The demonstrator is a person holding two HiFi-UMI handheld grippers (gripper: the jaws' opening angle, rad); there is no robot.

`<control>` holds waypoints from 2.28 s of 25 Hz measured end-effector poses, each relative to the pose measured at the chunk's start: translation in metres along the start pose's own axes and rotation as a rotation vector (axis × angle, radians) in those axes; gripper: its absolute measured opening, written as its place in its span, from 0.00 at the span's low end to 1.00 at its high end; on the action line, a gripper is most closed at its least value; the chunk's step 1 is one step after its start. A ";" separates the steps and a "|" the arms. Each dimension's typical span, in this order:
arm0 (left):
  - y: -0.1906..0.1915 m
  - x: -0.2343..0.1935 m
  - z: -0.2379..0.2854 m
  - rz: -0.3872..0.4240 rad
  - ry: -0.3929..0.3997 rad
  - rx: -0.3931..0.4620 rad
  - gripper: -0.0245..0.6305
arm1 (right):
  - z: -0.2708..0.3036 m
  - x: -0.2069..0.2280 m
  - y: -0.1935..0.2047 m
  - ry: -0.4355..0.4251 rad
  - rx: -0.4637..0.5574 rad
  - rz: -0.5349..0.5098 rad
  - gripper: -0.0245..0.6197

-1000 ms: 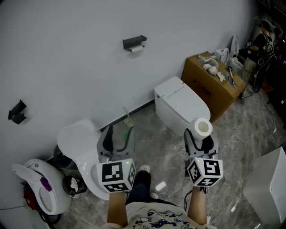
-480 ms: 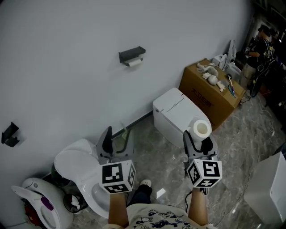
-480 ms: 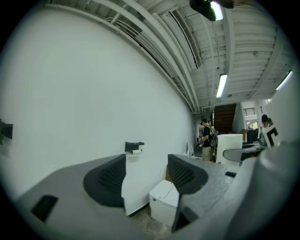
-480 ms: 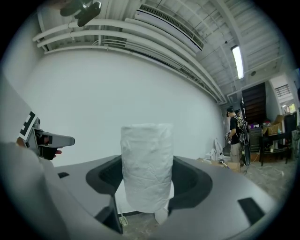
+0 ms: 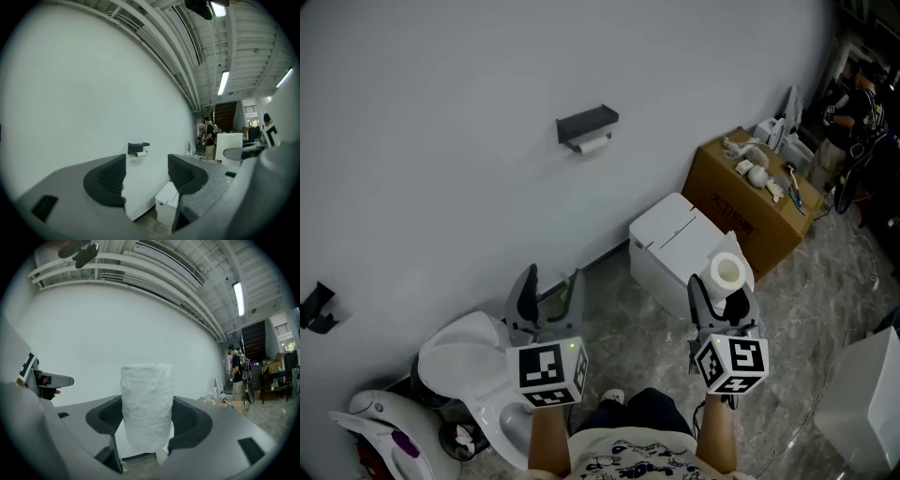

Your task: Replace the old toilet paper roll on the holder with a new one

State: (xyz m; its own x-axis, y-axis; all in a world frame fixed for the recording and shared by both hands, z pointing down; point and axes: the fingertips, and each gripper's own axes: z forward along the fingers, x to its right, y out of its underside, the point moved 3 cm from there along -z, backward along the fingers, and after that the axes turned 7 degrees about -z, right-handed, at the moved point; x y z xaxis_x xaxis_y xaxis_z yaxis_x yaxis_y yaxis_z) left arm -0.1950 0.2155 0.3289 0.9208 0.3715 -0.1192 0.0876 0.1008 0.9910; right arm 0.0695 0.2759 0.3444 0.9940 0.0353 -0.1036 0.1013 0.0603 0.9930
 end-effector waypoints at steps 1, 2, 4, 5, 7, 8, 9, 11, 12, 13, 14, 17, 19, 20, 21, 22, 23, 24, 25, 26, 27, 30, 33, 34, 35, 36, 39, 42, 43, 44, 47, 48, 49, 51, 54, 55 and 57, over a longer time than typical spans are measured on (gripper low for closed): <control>0.001 -0.003 0.004 0.001 -0.002 -0.004 0.44 | 0.006 -0.001 0.001 0.000 -0.004 -0.002 0.51; 0.002 -0.006 0.009 0.002 -0.004 -0.008 0.44 | 0.012 -0.002 0.002 -0.002 -0.008 -0.003 0.51; 0.004 -0.011 0.017 0.000 -0.012 -0.017 0.44 | 0.024 -0.003 0.002 -0.008 -0.014 -0.008 0.51; 0.005 -0.014 0.021 -0.002 -0.017 -0.021 0.44 | 0.030 -0.003 0.002 -0.013 -0.016 -0.011 0.51; 0.006 -0.018 0.029 -0.003 -0.030 -0.027 0.44 | 0.043 -0.004 0.001 -0.026 -0.018 -0.017 0.51; 0.006 -0.019 0.033 -0.003 -0.037 -0.029 0.44 | 0.049 -0.004 0.001 -0.033 -0.018 -0.019 0.51; 0.007 -0.021 0.037 -0.002 -0.044 -0.030 0.44 | 0.056 -0.003 0.001 -0.040 -0.017 -0.020 0.51; 0.009 -0.023 0.045 0.001 -0.059 -0.031 0.44 | 0.070 -0.002 0.001 -0.056 -0.013 -0.018 0.51; 0.010 -0.024 0.050 0.003 -0.067 -0.031 0.44 | 0.078 -0.001 0.002 -0.064 -0.010 -0.016 0.51; 0.010 -0.025 0.056 0.005 -0.076 -0.031 0.44 | 0.086 0.000 0.003 -0.072 -0.008 -0.015 0.51; 0.011 -0.025 0.062 0.007 -0.085 -0.031 0.44 | 0.095 0.001 0.003 -0.081 -0.007 -0.015 0.51; 0.009 -0.027 0.086 0.010 -0.116 -0.025 0.44 | 0.124 0.009 0.004 -0.108 -0.005 -0.014 0.51; 0.005 -0.027 0.106 0.015 -0.137 -0.017 0.44 | 0.145 0.017 0.004 -0.127 0.002 -0.013 0.51; 0.003 -0.026 0.116 0.018 -0.146 -0.012 0.44 | 0.156 0.021 0.003 -0.136 0.005 -0.014 0.51; 0.001 -0.024 0.126 0.021 -0.155 -0.006 0.44 | 0.167 0.027 0.003 -0.144 0.009 -0.015 0.51; -0.001 -0.023 0.136 0.024 -0.163 -0.001 0.44 | 0.179 0.032 0.002 -0.151 0.012 -0.015 0.51; -0.003 -0.021 0.147 0.029 -0.170 0.003 0.44 | 0.191 0.038 0.001 -0.157 0.015 -0.013 0.51; -0.005 -0.019 0.158 0.038 -0.177 0.004 0.44 | 0.203 0.044 -0.001 -0.163 0.018 -0.010 0.51; -0.007 -0.017 0.169 0.048 -0.184 0.002 0.44 | 0.216 0.050 -0.003 -0.170 0.021 -0.009 0.51; -0.009 -0.015 0.180 0.059 -0.193 -0.002 0.44 | 0.229 0.055 -0.005 -0.178 0.023 -0.009 0.51; -0.010 -0.013 0.191 0.068 -0.202 -0.007 0.44 | 0.241 0.059 -0.007 -0.188 0.026 -0.011 0.51; -0.013 -0.007 0.222 0.082 -0.219 -0.018 0.44 | 0.276 0.071 -0.013 -0.222 0.033 -0.018 0.51; -0.019 -0.004 0.250 0.099 -0.242 -0.012 0.44 | 0.309 0.081 -0.019 -0.256 0.042 -0.030 0.51; -0.019 -0.004 0.259 0.104 -0.252 -0.011 0.44 | 0.319 0.084 -0.020 -0.266 0.044 -0.033 0.51; -0.019 -0.004 0.267 0.108 -0.260 -0.012 0.44 | 0.328 0.087 -0.020 -0.274 0.045 -0.035 0.51; -0.019 -0.004 0.274 0.111 -0.267 -0.013 0.44 | 0.336 0.091 -0.019 -0.281 0.044 -0.037 0.51; -0.018 -0.003 0.294 0.127 -0.284 -0.023 0.44 | 0.359 0.101 -0.017 -0.295 0.040 -0.037 0.51; -0.018 -0.002 0.310 0.156 -0.302 -0.033 0.44 | 0.377 0.109 -0.015 -0.302 0.035 -0.032 0.51; -0.018 -0.002 0.314 0.166 -0.305 -0.037 0.44 | 0.382 0.110 -0.014 -0.304 0.034 -0.030 0.51; -0.018 -0.003 0.318 0.174 -0.308 -0.042 0.44 | 0.386 0.110 -0.013 -0.305 0.033 -0.028 0.51; -0.016 -0.006 0.328 0.193 -0.307 -0.058 0.44 | 0.395 0.107 -0.010 -0.309 0.029 -0.021 0.51; -0.015 -0.008 0.331 0.201 -0.305 -0.063 0.44 | 0.398 0.106 -0.009 -0.309 0.027 -0.016 0.51; -0.015 -0.009 0.335 0.210 -0.302 -0.068 0.44 | 0.401 0.105 -0.008 -0.307 0.023 -0.012 0.51; -0.015 -0.011 0.343 0.224 -0.290 -0.076 0.44 | 0.408 0.102 -0.008 -0.300 0.016 -0.006 0.51; -0.017 -0.020 0.358 0.236 -0.268 -0.084 0.44 | 0.421 0.095 -0.008 -0.291 0.006 -0.005 0.51; -0.018 -0.023 0.363 0.242 -0.263 -0.088 0.44 | 0.425 0.093 -0.009 -0.289 0.004 -0.005 0.51; -0.019 -0.027 0.374 0.255 -0.254 -0.099 0.44 | 0.434 0.090 -0.011 -0.286 0.003 -0.006 0.51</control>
State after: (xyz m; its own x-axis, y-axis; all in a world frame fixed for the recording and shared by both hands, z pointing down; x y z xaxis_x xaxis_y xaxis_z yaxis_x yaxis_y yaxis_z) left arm -0.0798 -0.1415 0.3357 0.9743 0.1569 0.1618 -0.1824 0.1278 0.9749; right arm 0.1759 -0.1549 0.3490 0.9646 -0.2478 -0.0899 0.1070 0.0563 0.9927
